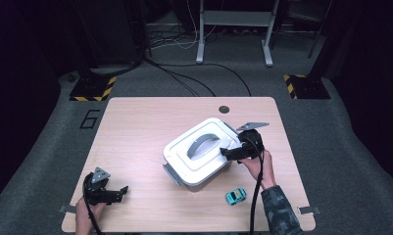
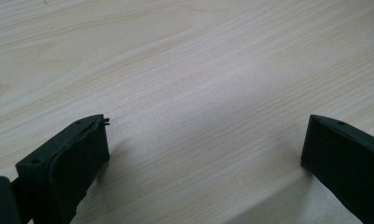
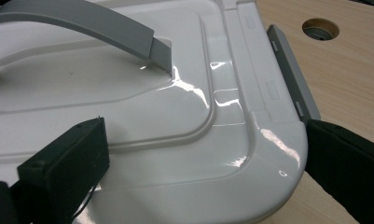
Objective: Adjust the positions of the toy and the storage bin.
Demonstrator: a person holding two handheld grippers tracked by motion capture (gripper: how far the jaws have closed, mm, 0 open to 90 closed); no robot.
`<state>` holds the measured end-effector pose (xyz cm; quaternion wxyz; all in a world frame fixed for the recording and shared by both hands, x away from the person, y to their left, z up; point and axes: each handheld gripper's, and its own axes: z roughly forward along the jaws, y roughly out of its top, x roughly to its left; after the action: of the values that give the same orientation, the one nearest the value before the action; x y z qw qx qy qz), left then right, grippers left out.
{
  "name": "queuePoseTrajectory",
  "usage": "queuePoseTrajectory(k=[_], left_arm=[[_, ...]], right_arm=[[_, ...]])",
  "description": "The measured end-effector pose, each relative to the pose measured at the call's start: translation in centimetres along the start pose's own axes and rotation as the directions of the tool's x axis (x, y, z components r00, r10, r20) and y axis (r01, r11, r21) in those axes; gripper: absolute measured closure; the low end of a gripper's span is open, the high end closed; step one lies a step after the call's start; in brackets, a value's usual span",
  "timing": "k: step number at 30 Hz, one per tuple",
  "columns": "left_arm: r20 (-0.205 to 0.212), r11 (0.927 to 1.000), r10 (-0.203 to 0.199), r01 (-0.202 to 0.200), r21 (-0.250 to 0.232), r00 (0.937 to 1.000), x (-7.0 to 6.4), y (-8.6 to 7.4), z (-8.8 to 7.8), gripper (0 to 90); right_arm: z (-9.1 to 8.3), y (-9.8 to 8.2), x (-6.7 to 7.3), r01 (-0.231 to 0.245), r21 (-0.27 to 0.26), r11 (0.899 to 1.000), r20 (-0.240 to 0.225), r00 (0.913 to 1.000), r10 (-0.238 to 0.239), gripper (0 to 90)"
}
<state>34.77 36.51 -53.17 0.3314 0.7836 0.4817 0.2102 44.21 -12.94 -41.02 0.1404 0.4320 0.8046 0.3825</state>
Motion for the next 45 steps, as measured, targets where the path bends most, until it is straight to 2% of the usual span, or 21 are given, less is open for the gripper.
queuePoseTrajectory(k=[6,10,16,21,22,25,26,29,32,33,34,35,38,39,40,42,45], left_arm=[[0.001,1.0000,-0.001,0.001,0.002,1.0000,0.0,0.0,0.0,0.4],[0.000,1.0000,-0.001,0.001,0.002,1.0000,0.0,0.0,0.0,0.4],[0.002,1.0000,-0.002,0.002,0.000,1.0000,0.0,0.0,0.0,0.4],[0.002,1.0000,-0.002,0.002,0.000,1.0000,0.0,0.0,0.0,0.4],[0.002,1.0000,-0.002,0.002,0.000,1.0000,0.0,0.0,0.0,0.4],[0.002,1.0000,-0.002,0.002,0.000,1.0000,0.0,0.0,0.0,0.4],[0.002,1.0000,-0.002,0.002,0.000,1.0000,0.0,0.0,0.0,0.4],[0.003,1.0000,-0.003,0.003,0.000,1.0000,0.0,0.0,0.0,0.4],[0.006,1.0000,-0.004,0.004,0.005,1.0000,0.1,0.0,0.0,0.4],[0.006,1.0000,-0.004,0.004,0.005,1.0000,0.1,0.0,0.0,0.3],[0.008,1.0000,-0.002,0.002,0.008,1.0000,0.1,0.1,0.0,0.4],[0.008,1.0000,-0.003,0.003,0.008,1.0000,0.1,0.1,0.0,0.4],[0.004,0.9999,-0.005,0.005,0.011,1.0000,0.1,0.1,0.0,0.4],[0.004,0.9999,-0.005,0.005,0.011,1.0000,0.1,0.1,0.0,0.3],[0.005,0.9999,-0.001,0.001,0.011,1.0000,0.1,0.2,0.1,0.4],[0.008,0.9999,0.000,0.000,0.010,1.0000,0.1,0.2,0.1,0.5],[0.014,0.9999,0.007,-0.008,0.012,0.9999,0.1,0.2,0.1,0.6]], right_arm=[[0.7,0.5,0.7,0.021,0.000,1.000,-0.015,0.9997,-0.021,0.6],[1.0,0.8,1.4,0.019,0.010,1.000,-0.023,0.9996,-0.019,0.6],[1.6,1.2,1.7,0.042,0.006,0.999,-0.037,0.9984,-0.041,0.7],[1.9,1.5,2.2,0.038,0.014,0.999,-0.043,0.9984,-0.037,0.7],[1.9,1.5,2.1,0.052,0.007,0.999,-0.046,0.9976,-0.052,0.6],[1.7,1.3,2.2,0.052,0.001,0.999,-0.050,0.9974,-0.052,1.0],[1.5,1.2,2.1,0.060,-0.010,0.998,-0.058,0.9965,-0.060,0.9],[0.1,0.7,1.8,0.043,-0.056,0.998,-0.071,0.9964,-0.046,0.5],[-2.0,-0.4,1.4,0.035,-0.100,0.994,-0.057,0.9975,-0.041,1.0],[-2.0,-0.4,1.4,0.035,-0.100,0.994,-0.057,0.9975,-0.041,1.0],[-3.2,-1.4,0.9,0.030,-0.117,0.993,-0.038,0.9987,-0.034,1.2],[-3.8,-2.1,0.6,0.025,-0.123,0.992,-0.028,0.9992,-0.028,1.2],[-5.2,-4.4,-0.8,0.004,-0.132,0.991,0.025,0.9997,0.000,1.4],[-5.2,-4.4,-0.8,0.004,-0.132,0.991,0.025,0.9997,0.000,1.4],[-5.9,-6.1,-1.8,-0.025,-0.136,0.990,0.056,0.9979,0.032,1.3],[-6.3,-7.9,-2.7,-0.037,-0.121,0.992,0.099,0.9938,0.050,1.3],[-6.6,-10.6,-4.0,-0.069,-0.100,0.993,0.164,0.9828,0.084,1.3]])
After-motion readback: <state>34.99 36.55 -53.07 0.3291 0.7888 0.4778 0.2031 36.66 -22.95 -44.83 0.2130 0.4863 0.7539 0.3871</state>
